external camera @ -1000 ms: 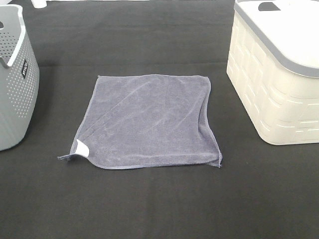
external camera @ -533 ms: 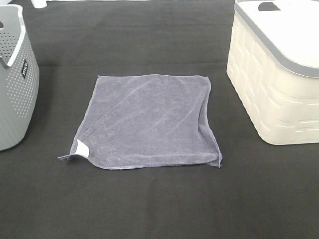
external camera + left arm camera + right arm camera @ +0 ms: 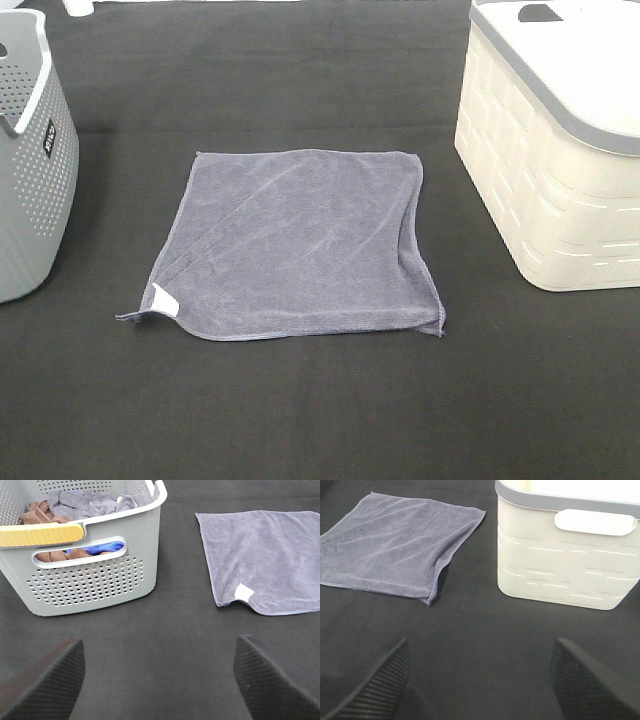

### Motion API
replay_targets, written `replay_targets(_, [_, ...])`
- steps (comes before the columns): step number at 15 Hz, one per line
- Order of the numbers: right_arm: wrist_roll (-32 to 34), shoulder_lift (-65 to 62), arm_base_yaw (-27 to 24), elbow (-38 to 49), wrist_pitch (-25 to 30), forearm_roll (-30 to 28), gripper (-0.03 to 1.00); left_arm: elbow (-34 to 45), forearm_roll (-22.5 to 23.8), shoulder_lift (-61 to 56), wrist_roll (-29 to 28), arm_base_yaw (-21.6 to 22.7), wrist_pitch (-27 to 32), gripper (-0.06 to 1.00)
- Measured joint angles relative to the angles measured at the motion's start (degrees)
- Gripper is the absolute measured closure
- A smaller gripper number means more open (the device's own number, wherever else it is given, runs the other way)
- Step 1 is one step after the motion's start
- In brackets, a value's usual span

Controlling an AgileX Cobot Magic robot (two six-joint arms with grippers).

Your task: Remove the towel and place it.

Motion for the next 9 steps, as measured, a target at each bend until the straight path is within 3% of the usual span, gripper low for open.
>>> replay_targets(9, [0.0,0.0,0.0,0.0,0.0,0.0,0.2,0.0,0.0,0.0,-0.23,0.0,0.0,0.18])
